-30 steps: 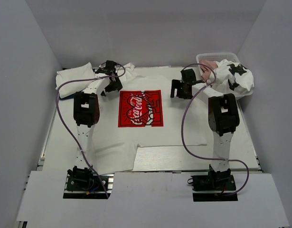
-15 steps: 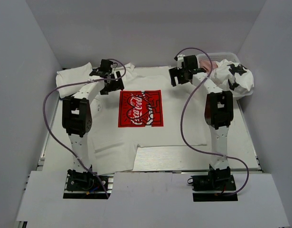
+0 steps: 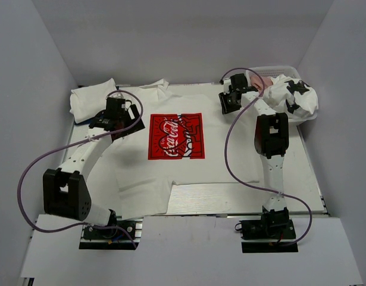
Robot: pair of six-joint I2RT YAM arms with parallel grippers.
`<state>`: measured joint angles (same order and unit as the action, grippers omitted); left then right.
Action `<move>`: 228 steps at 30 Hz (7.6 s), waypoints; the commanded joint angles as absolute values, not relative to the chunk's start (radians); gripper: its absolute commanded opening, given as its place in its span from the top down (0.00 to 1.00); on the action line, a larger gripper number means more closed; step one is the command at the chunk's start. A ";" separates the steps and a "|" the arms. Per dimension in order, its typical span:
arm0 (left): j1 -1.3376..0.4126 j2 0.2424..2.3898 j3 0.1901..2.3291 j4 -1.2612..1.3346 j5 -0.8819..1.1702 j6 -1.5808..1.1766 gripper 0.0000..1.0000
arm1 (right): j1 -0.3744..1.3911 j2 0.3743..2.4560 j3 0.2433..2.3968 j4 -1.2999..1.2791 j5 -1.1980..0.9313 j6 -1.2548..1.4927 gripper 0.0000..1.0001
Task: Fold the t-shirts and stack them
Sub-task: Flatten out the tshirt, then grap the side of the flattened tshirt closest away from the robot with both arms
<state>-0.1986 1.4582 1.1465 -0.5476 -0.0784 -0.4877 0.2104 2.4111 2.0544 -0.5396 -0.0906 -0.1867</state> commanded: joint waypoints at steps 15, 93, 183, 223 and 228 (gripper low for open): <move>-0.198 1.324 1.121 -0.588 -0.178 -0.538 0.00 | 0.196 2.384 2.059 -0.670 -0.115 -0.155 0.82; -0.189 1.724 1.019 -0.549 -0.219 -0.607 0.00 | 0.439 2.103 1.603 -0.322 -0.170 -0.043 1.00; -0.207 1.931 1.787 -1.026 -0.295 -0.569 0.00 | 0.319 2.044 1.866 -0.535 0.095 0.192 0.10; -0.612 1.305 0.557 -0.885 -0.009 -1.103 0.91 | 0.353 1.209 0.818 -0.320 0.250 0.592 0.10; -0.612 1.214 0.601 -0.952 -0.031 -1.094 1.00 | 0.347 1.099 0.746 -0.492 0.339 0.601 0.10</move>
<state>-0.6109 1.2701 0.5751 -0.9295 0.0929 -1.0931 0.3584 1.1645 0.7765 -0.3737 0.2668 0.5781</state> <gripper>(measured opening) 0.131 0.900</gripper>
